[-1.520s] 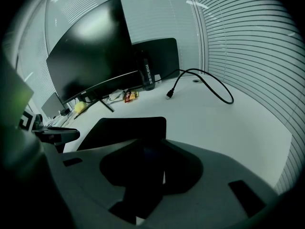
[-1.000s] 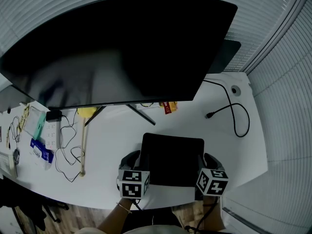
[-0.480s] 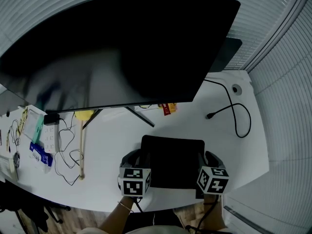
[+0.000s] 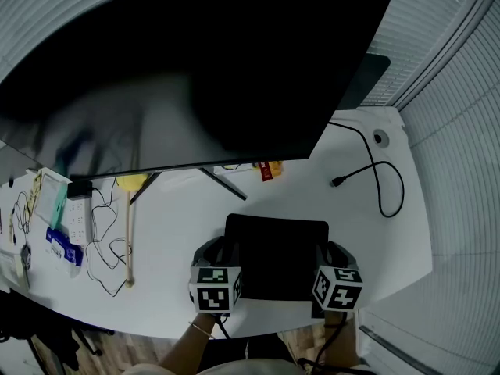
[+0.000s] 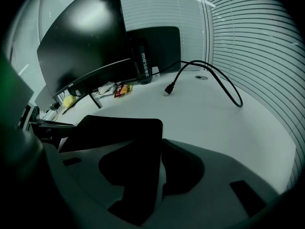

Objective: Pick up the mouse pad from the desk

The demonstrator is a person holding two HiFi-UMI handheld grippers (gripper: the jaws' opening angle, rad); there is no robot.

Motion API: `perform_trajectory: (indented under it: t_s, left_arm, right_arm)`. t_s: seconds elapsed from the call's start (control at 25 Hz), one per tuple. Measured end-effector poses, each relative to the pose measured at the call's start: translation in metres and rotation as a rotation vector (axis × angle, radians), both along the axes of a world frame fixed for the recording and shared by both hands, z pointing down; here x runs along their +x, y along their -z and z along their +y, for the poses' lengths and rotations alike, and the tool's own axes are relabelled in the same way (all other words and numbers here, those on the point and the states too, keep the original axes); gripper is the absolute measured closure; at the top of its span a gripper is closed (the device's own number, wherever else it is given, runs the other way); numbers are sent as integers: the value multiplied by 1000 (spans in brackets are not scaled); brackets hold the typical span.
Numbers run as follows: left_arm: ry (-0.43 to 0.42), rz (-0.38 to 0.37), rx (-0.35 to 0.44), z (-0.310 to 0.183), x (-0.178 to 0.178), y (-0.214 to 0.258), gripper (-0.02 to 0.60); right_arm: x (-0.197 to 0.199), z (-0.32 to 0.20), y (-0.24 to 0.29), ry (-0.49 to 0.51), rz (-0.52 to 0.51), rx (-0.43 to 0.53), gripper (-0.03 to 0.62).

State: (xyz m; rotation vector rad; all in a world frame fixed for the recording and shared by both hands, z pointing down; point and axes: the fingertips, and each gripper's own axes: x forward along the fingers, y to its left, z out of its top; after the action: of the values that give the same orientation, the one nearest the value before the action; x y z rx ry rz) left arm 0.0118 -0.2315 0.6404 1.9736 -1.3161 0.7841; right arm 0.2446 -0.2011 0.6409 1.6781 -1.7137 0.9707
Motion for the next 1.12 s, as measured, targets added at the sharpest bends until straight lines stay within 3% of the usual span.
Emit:
perform_trajectory:
  t_s: [0.36,0.64,1.12]
  left_arm:
    - [-3,-9,-46,1,1,0,455]
    - [-35,47,-102,5,7,-1,531]
    - [-84,91,-63,5,9,8,541]
  right_arm:
    - [-5,0,1,21,2,-19,495]
    - [-10,0,2,39,15,-24,537]
    - [-11,0,10,15,-4,4,542]
